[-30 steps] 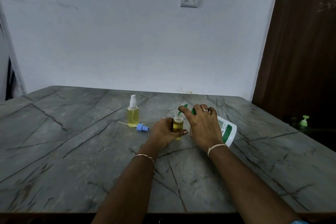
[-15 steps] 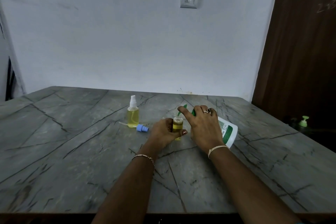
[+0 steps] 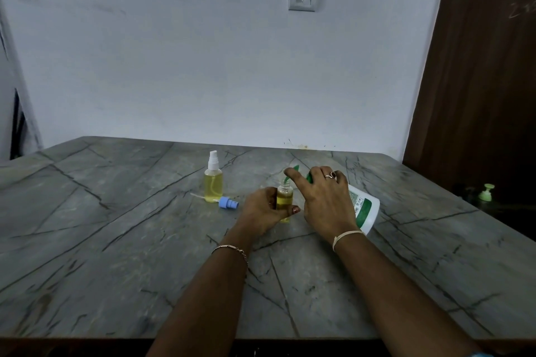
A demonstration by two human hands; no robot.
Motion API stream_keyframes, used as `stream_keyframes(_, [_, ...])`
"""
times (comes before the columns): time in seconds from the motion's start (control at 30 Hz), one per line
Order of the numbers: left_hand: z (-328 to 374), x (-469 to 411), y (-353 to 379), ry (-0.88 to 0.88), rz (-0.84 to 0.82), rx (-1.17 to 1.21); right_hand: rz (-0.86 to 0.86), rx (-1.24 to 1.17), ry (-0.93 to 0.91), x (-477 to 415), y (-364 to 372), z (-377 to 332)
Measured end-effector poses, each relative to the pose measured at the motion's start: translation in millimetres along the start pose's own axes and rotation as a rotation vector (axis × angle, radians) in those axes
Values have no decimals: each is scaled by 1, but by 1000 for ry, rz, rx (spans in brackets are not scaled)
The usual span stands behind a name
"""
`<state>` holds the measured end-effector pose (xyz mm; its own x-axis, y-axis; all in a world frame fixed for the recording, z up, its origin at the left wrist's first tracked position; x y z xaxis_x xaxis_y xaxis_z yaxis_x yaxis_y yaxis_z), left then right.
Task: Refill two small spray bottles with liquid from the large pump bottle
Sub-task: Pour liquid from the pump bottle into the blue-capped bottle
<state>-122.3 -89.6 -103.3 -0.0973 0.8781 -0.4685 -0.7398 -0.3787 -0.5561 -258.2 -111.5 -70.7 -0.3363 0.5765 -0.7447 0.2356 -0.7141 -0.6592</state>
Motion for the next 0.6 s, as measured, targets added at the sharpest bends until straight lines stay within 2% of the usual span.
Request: stream_keyframes(0.6, [2, 0, -1, 0, -5, -36, -9, -6, 9, -2, -1, -3])
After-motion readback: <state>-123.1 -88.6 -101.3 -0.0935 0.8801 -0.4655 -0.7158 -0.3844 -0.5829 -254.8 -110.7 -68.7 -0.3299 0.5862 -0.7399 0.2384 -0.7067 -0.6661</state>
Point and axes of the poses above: each hand's wrist, its own x-axis away from the middle knuckle, its own y-axis out of the palm, z = x × y, the point moved 4 cm from there along -x, towards the middle knuckle, and after that the axes turned 12 degrees about y, right-handed, at the moved point
